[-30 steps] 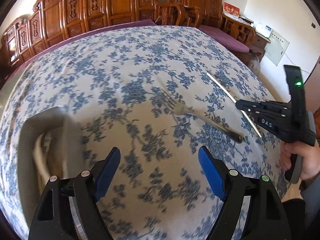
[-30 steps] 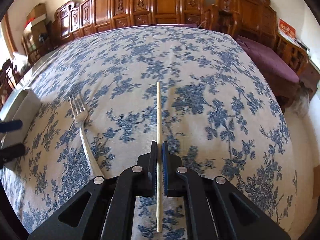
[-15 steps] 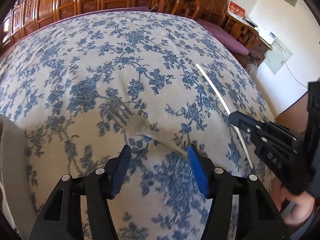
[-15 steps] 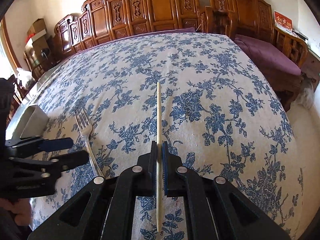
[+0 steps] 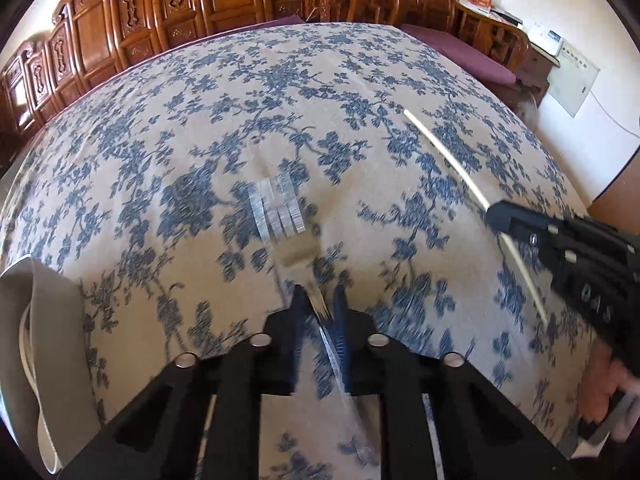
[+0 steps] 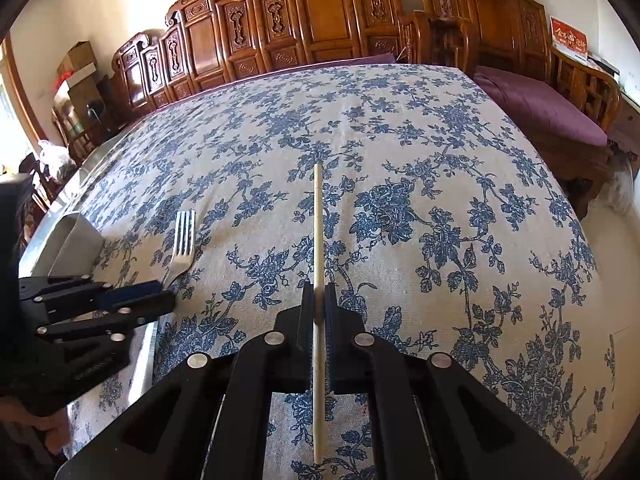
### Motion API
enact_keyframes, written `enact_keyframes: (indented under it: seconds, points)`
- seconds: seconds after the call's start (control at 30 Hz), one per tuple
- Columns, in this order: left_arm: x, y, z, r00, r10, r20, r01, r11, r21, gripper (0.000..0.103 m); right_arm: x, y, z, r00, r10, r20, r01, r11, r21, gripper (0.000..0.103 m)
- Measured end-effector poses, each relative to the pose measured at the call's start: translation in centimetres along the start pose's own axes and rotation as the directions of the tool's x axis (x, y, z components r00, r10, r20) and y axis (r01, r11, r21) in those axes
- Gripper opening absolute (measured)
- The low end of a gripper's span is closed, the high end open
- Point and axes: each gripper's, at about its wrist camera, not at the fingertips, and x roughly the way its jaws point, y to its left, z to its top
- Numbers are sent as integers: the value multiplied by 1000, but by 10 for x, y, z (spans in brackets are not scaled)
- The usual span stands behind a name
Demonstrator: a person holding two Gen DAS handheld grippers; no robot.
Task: Organize utensils
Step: 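Grasp the metal fork by its handle with the left tool while the right tool holds the chopstick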
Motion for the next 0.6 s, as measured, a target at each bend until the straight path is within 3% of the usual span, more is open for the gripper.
enact_keyframes:
  seconds: [0.33, 0.6]
  points:
    - [-18, 24, -22, 1000, -15, 2, 15, 1000, -6, 6, 6, 19, -5, 999, -22, -31, 20, 997, -68, 6]
    - [-59, 32, -43, 998, -8, 65, 6, 1000, 28, 6, 12, 35, -12, 997, -40, -61, 35, 995, -88, 6]
